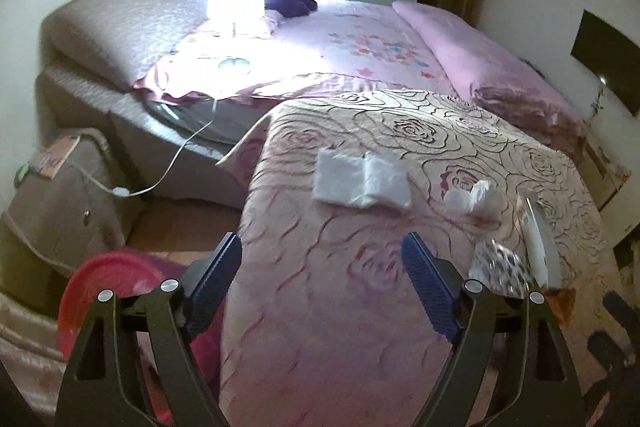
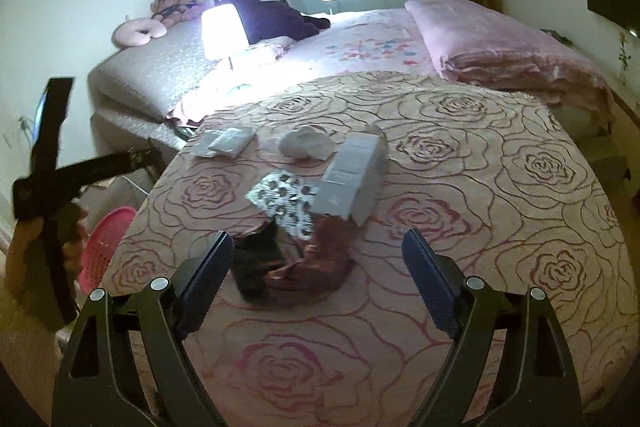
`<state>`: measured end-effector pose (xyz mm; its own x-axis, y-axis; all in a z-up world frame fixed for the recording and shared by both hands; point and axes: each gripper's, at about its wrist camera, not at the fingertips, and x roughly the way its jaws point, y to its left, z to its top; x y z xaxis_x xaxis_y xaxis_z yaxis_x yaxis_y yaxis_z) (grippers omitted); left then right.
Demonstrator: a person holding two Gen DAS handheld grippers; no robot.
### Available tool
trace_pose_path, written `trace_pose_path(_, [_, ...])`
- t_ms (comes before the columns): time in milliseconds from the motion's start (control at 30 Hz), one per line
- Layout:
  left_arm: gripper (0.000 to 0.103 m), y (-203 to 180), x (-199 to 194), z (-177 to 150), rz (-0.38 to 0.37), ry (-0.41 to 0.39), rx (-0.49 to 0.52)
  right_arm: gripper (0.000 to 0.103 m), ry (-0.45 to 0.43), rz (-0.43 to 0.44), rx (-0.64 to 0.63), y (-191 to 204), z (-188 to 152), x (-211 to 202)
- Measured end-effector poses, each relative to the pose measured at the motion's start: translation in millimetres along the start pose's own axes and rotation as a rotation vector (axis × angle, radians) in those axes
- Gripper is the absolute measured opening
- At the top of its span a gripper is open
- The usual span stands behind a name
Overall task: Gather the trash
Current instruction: 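Grasp the white tissue on the bedspread with the left tool, then grasp the grey cosmetic box with the right tool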
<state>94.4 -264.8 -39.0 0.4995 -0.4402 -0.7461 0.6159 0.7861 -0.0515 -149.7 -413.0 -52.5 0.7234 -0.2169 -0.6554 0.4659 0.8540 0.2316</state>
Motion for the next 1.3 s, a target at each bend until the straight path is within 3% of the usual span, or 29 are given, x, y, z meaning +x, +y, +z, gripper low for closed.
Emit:
trace_pose_path(367, [0.059, -27, 70, 34, -0.04, 0.121, 0.028, 0.083, 0.025, -0.011, 0.064, -28, -4, 8])
trace_pose_path(500, [0.039, -33, 85, 31, -0.044, 0.158, 0.055, 0.083, 0.029, -0.012, 0.075, -31, -5, 9])
trace_pose_path(533, [0.038, -34, 86, 30, -0.042, 0.155, 0.057, 0.083, 0.031, -0.013, 0.077, -32, -6, 9])
trace_pose_path(600, [0.019, -37, 85, 30, -0.059, 0.147, 0.062, 0.083, 0.033, -0.014, 0.08, -33, -6, 10])
trace_pose_path(733, [0.008, -40, 76, 25, -0.056, 0.123, 0.081, 0.083, 0.031, -0.013, 0.083, -33, -7, 9])
trace_pose_path(1100, [0.007, -36, 12, -13, -0.087, 0.051, 0.101, 0.083, 0.022, -0.008, 0.089, -32, -3, 5])
trace_pose_path(1300, [0.007, -37, -18, -42, -0.026, 0.001, 0.115, 0.083, 0.025, -0.011, 0.096, -31, 5, 11])
